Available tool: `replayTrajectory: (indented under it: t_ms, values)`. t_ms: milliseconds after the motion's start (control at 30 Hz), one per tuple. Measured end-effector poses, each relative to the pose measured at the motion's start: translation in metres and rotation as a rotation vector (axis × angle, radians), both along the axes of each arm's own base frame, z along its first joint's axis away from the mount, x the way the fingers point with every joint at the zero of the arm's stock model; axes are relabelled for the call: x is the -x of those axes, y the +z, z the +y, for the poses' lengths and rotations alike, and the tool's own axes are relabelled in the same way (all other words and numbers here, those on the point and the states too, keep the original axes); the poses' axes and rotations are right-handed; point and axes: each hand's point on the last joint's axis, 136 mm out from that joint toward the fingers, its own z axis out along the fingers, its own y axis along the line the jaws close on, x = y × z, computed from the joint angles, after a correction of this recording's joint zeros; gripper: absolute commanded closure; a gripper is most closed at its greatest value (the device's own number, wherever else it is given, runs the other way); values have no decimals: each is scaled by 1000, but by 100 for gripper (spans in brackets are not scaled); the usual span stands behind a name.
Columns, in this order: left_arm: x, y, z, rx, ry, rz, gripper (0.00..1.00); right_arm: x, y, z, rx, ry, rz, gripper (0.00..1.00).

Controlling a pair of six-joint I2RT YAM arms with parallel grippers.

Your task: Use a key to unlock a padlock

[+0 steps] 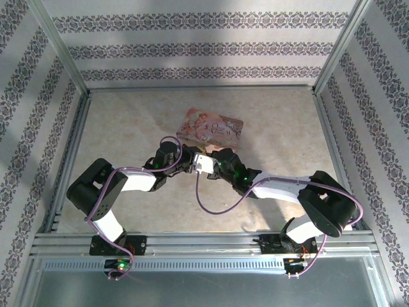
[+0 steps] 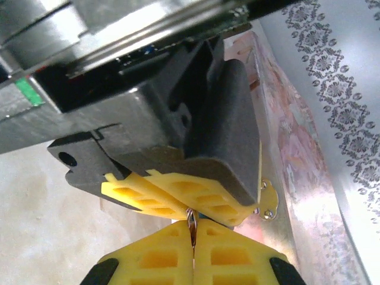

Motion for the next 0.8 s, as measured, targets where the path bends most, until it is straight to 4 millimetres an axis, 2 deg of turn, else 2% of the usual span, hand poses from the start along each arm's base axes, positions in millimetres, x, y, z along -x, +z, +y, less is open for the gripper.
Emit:
replayTrajectory:
  t_ms: [433,800]
  values:
    - [-2,0,1,0,13,-2,100,-1,-1,1,-257,-115,59,100]
    - [-2,-1,1,-1,13,0,100,-1,-1,0,-303,-135,66,100]
